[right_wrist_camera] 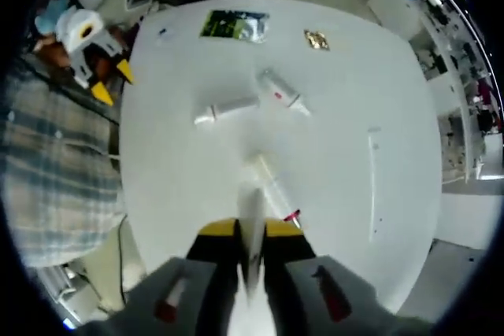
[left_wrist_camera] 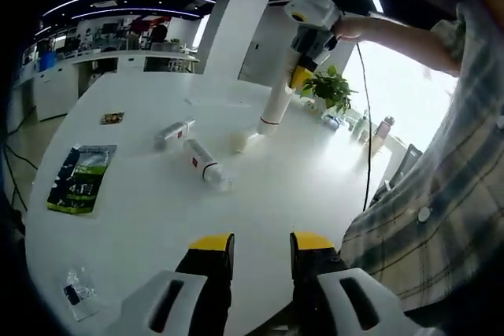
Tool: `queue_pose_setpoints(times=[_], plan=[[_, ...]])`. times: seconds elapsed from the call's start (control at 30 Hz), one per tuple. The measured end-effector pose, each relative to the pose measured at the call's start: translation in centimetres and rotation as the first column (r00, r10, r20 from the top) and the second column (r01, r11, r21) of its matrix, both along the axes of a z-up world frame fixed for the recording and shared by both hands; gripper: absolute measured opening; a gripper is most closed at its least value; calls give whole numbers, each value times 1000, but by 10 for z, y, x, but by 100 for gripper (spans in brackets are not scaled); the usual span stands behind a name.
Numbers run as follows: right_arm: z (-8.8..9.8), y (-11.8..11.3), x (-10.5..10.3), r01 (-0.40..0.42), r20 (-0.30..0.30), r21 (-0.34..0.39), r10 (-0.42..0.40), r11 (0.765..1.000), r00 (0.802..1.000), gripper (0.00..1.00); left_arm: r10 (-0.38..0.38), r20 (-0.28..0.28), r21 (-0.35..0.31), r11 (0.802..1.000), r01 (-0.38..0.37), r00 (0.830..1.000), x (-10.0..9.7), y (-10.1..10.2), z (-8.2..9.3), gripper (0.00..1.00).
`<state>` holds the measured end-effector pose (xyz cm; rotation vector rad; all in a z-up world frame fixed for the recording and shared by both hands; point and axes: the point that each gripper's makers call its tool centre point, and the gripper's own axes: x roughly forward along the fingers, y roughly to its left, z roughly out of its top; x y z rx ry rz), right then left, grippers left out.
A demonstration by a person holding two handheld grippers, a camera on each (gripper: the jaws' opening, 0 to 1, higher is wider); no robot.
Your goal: Arrange the skincare products in the storage area until every visible bottle or jar stands upright without overlapping.
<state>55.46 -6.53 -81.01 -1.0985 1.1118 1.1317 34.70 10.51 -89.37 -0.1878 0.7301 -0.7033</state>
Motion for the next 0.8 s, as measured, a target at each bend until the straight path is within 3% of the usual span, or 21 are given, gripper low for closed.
queue_pose_setpoints(times=[0.47,0.8], plan=[[8,1,52,11,12,-15,-11,1000,1000,8,33,-7,-1,999,-33,999,10,9,0,29],[-12,-2,75,-14,2,-58,14,998,1000,8,63,-10,-14,998,-63,998,15,9,2,29]])
